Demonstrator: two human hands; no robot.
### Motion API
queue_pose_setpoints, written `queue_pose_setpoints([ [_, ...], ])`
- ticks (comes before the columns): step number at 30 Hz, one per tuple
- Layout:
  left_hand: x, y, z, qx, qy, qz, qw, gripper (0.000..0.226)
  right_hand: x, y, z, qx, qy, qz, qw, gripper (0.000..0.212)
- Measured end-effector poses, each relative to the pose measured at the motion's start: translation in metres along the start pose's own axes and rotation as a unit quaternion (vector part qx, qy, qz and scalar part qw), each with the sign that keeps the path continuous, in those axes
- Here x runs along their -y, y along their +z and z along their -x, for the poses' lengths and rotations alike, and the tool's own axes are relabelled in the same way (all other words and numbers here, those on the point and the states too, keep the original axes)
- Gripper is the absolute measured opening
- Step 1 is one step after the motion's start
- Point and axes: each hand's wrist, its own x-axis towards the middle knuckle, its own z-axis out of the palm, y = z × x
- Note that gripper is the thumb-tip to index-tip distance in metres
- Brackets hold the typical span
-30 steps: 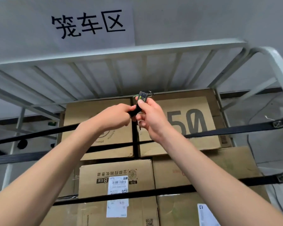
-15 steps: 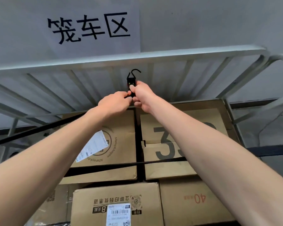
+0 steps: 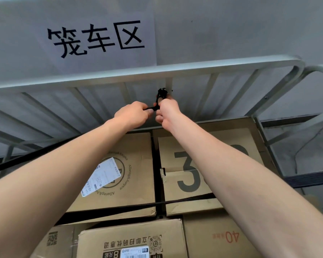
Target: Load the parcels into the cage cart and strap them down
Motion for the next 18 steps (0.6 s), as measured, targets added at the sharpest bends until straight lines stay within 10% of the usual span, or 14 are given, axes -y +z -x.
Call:
queue_pose_setpoints([
  [18, 0.038, -0.04, 0.041, -0.05, -0.04, -0.001, 0.998, 0.026, -0.015, 0.004, 0.067, 0.119, 0.052, 0.075, 0.989, 0.034],
])
